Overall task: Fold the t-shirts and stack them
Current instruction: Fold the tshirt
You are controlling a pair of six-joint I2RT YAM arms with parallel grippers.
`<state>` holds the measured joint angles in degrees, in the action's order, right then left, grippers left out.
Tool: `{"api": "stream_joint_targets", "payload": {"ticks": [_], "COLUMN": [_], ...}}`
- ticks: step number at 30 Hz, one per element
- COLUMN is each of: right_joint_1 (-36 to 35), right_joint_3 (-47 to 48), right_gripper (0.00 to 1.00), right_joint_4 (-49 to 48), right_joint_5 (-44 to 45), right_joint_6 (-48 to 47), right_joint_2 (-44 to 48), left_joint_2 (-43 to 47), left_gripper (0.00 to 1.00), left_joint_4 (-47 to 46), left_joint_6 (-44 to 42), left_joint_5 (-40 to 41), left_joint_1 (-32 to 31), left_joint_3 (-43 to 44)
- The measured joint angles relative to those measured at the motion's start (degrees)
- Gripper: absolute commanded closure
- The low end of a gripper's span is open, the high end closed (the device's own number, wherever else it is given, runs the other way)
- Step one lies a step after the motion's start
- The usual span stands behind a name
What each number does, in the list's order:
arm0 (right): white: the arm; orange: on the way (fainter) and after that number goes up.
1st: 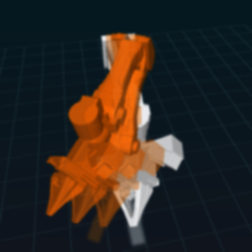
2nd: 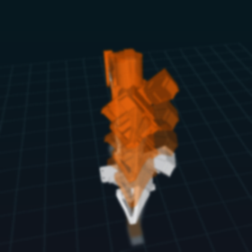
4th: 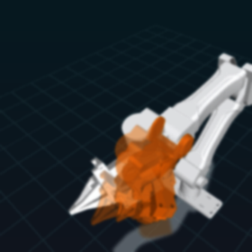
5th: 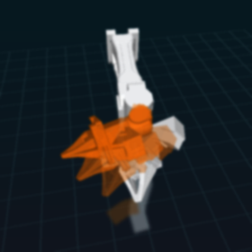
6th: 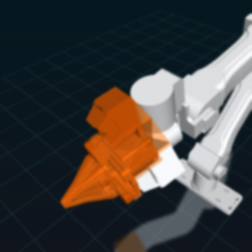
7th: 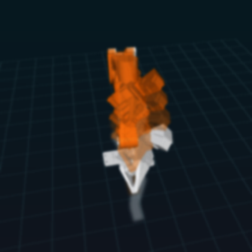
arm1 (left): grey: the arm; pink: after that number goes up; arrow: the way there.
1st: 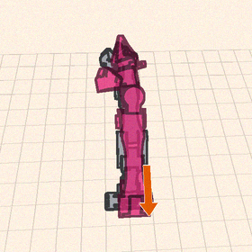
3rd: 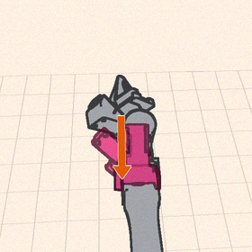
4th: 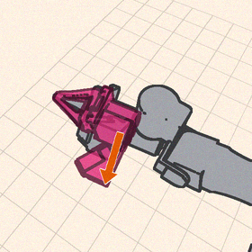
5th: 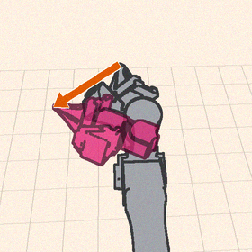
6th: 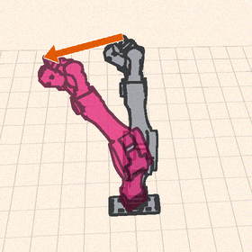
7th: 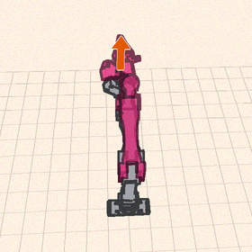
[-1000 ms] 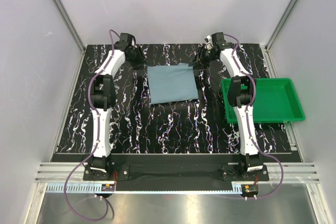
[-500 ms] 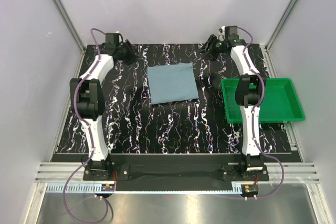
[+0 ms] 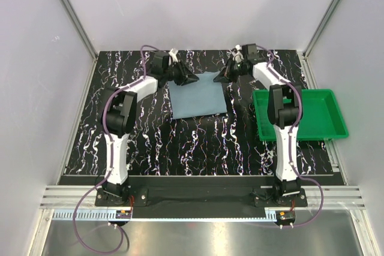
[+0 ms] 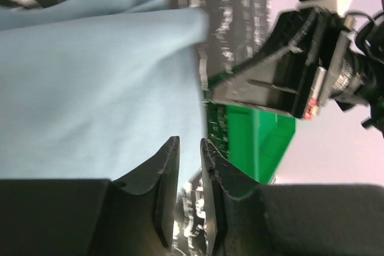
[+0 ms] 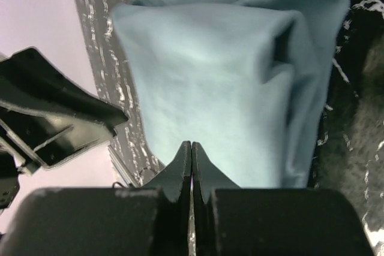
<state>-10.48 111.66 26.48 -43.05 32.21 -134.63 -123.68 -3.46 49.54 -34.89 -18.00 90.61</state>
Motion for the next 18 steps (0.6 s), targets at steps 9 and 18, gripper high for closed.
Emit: {"api": "stream_joint_targets", "payload": {"ticks": [9, 18], "right_joint_1": [-0.7, -0.9], "right_joint_3": [-5.0, 9.4], "right_gripper": [1.0, 0.89], "right_joint_4": [-19.0, -30.0], "right_joint_5": [0.1, 3.0], "right_joint_6": [4.5, 15.1], "right_joint_2": [-5.9, -19.3], "left_joint_2": [-8.7, -15.4], "left_gripper": [0.76, 0.77], "left_joint_4": [-8.4, -17.0], "left_joint_6": [2.5, 9.4], "left_joint_5": [1.3, 2.1], "left_joint_1": [1.2, 4.6], "left_joint_3": [-1.0, 1.5]}}
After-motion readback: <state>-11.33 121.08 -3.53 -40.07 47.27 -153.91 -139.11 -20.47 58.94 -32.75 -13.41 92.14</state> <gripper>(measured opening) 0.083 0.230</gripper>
